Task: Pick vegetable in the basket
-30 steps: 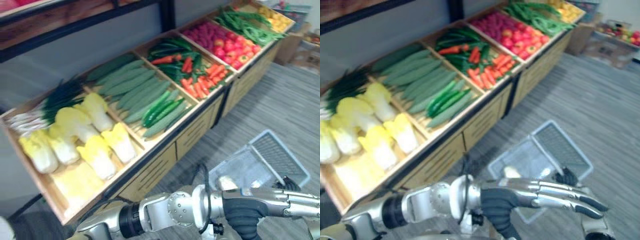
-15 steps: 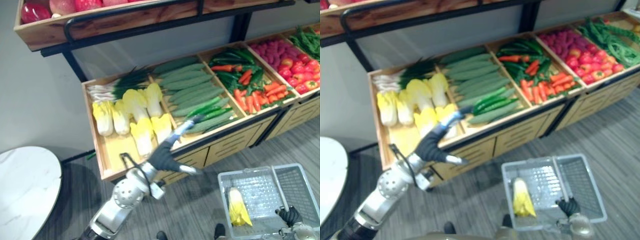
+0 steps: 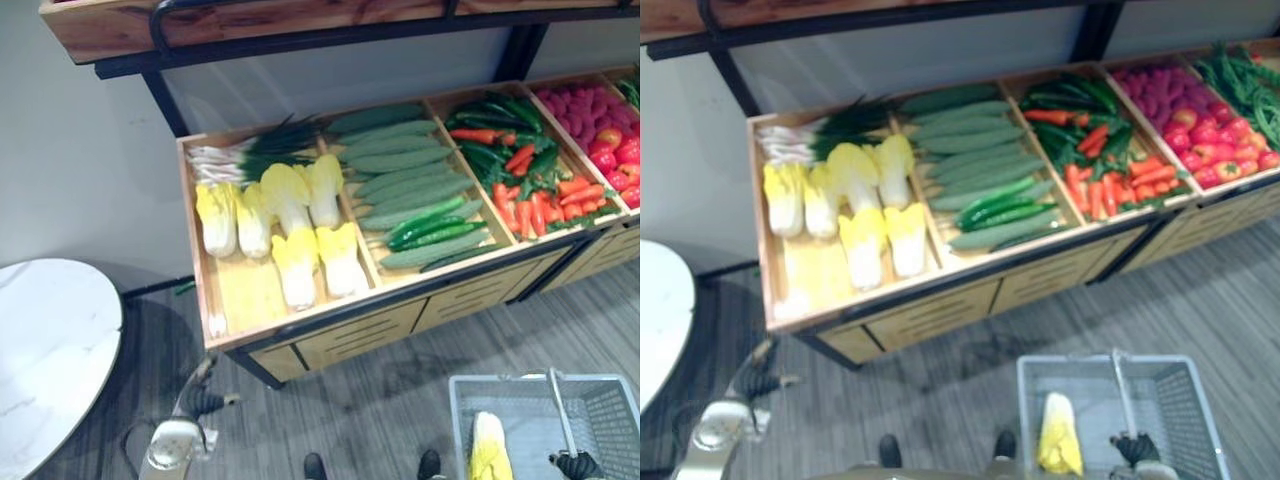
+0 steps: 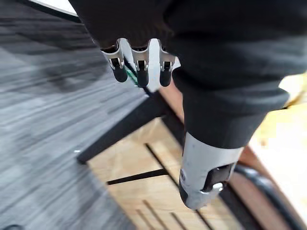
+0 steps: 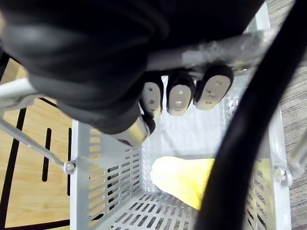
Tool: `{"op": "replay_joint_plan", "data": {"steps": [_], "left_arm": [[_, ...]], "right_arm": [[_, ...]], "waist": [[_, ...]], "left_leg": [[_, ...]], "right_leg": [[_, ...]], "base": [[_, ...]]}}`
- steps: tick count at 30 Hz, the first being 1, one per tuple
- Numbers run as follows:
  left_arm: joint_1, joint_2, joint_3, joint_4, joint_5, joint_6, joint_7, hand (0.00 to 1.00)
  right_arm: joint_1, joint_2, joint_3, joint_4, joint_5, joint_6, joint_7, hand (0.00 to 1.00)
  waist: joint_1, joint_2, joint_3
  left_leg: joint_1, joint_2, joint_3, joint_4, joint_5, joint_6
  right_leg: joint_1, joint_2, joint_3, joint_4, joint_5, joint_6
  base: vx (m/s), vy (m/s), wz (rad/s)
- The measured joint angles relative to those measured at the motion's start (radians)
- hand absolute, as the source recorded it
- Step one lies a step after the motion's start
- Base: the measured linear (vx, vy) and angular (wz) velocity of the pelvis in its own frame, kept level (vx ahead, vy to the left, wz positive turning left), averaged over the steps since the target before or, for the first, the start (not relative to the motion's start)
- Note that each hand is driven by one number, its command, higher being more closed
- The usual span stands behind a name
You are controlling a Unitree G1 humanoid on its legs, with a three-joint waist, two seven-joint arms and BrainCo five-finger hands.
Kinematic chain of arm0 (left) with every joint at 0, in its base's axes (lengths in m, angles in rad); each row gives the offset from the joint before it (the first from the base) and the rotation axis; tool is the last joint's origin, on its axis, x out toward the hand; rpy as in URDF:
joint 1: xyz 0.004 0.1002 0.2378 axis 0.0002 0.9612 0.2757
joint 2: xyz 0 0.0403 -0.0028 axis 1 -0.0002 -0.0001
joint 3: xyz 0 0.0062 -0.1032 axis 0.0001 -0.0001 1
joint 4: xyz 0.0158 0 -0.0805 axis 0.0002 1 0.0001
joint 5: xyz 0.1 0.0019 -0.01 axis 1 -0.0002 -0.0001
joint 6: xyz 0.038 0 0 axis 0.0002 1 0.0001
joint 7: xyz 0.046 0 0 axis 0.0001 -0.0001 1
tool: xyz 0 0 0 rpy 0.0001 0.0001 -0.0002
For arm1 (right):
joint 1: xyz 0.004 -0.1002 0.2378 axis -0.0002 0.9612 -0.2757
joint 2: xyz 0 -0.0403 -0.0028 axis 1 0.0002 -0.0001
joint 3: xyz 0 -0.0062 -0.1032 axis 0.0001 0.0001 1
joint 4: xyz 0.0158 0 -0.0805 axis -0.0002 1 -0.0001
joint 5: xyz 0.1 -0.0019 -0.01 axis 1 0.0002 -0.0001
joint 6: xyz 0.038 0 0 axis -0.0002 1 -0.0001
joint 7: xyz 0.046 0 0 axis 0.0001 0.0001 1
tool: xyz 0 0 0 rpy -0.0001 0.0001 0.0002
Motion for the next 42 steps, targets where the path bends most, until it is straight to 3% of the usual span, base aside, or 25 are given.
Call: {"op": "replay_joint_plan", "data": {"steps": [11,19,22,29,31,32,33,34,35,36,39,42], "left_arm": [[0.044,-0.052,0.032,0.287,0.207,-0.007,0.056,0.00],[0.038,-0.077,0.035,0.373,0.238,0.000,0.114,0.00],[0.049,-0.106,0.055,0.380,0.231,0.010,0.129,0.00],[-0.018,-0.105,0.019,0.378,0.234,0.010,0.140,0.00],[-0.047,-0.098,-0.015,0.377,0.234,0.008,0.153,0.00],[-0.062,-0.099,-0.026,0.376,0.234,0.007,0.158,0.00],[-0.067,-0.100,-0.027,0.375,0.234,0.006,0.159,0.00],[-0.068,-0.101,-0.025,0.367,0.234,0.005,0.160,0.00],[-0.071,-0.098,-0.023,0.348,0.235,0.004,0.159,0.00],[-0.067,-0.102,-0.023,0.338,0.239,0.002,0.157,0.00],[-0.019,-0.094,-0.005,0.338,0.239,0.003,0.143,0.00],[0.016,-0.092,0.027,0.341,0.238,0.010,0.132,0.00]], "right_arm": [[0.005,0.020,0.002,0.053,0.003,-0.007,-0.042,1.00],[0.003,0.023,0.005,0.076,0.005,-0.009,-0.067,1.00],[-0.012,0.031,0.005,0.086,0.005,-0.010,-0.079,1.00],[-0.001,0.052,0.000,0.052,0.014,-0.012,-0.090,1.00],[0.001,0.070,0.003,0.019,0.013,-0.022,-0.097,1.00],[0.002,0.080,0.013,-0.009,0.014,-0.022,-0.100,1.00],[-0.001,0.085,0.036,-0.031,0.013,-0.022,-0.098,1.00],[-0.013,0.092,0.051,-0.045,0.012,-0.022,-0.096,1.00],[-0.017,0.096,0.061,-0.059,0.005,-0.022,-0.094,1.00],[0.000,0.096,0.064,-0.061,0.005,-0.022,-0.094,1.00],[0.006,0.096,0.092,-0.054,-0.011,-0.020,-0.089,1.00],[-0.025,0.093,0.113,-0.016,-0.040,-0.020,-0.085,1.00]], "waist": [[0.000,0.001,-0.006],[-0.005,0.000,-0.007],[0.002,-0.008,-0.004],[-0.021,-0.030,0.016],[-0.025,-0.030,0.020],[-0.026,-0.023,0.028],[-0.022,0.003,0.029],[-0.018,0.008,0.049],[-0.031,0.005,0.074],[-0.028,0.008,0.081],[-0.026,0.000,0.076],[-0.019,-0.030,0.066]], "left_leg": [[0.010,-0.003,-0.031,-0.002,-0.005,-0.008],[0.012,-0.003,-0.025,-0.002,-0.010,-0.013],[0.047,0.003,0.029,0.001,-0.025,-0.019],[-0.020,0.060,0.082,0.318,-0.217,-0.006],[-0.063,0.093,0.126,0.389,-0.276,0.005],[-0.076,0.113,0.164,0.413,-0.288,0.016],[-0.077,0.137,0.211,0.399,-0.274,0.044],[-0.074,0.158,0.254,0.390,-0.265,0.057],[-0.060,0.165,0.292,0.365,-0.244,0.071],[-0.033,0.169,0.337,0.322,-0.208,0.070],[0.029,0.179,0.464,0.220,-0.137,0.069],[0.051,0.191,0.611,0.184,-0.085,0.047]], "right_leg": [[0.024,-0.002,-0.017,-0.012,-0.012,0.002],[0.028,0.000,-0.008,-0.027,-0.009,0.005],[0.027,0.010,0.048,-0.024,-0.003,0.005],[-0.024,0.004,0.165,0.099,-0.021,0.013],[-0.078,0.014,0.220,0.118,0.021,0.036],[-0.106,0.035,0.234,0.088,0.110,0.037],[-0.100,0.061,0.233,0.001,0.227,0.025],[-0.106,0.071,0.188,-0.016,0.283,0.028],[-0.134,0.050,0.061,0.147,0.166,-0.059],[-0.138,0.025,-0.049,0.300,0.047,-0.097],[-0.074,-0.020,-0.193,0.493,-0.072,-0.111],[-0.011,-0.102,-0.250,0.517,-0.101,-0.103]], "base": [[0.00,0.004,0.05],[0.01,0.000,-0.03],[0.04,-0.006,-0.45],[0.01,0.027,-0.46],[-0.14,0.102,-0.82],[-0.21,0.147,-1.04],[-0.23,0.153,-1.28],[-0.21,0.120,-1.11],[-0.25,0.181,-1.02],[-0.21,0.186,-0.84],[-0.12,0.090,-1.17],[-0.12,-0.150,-1.48]]}}
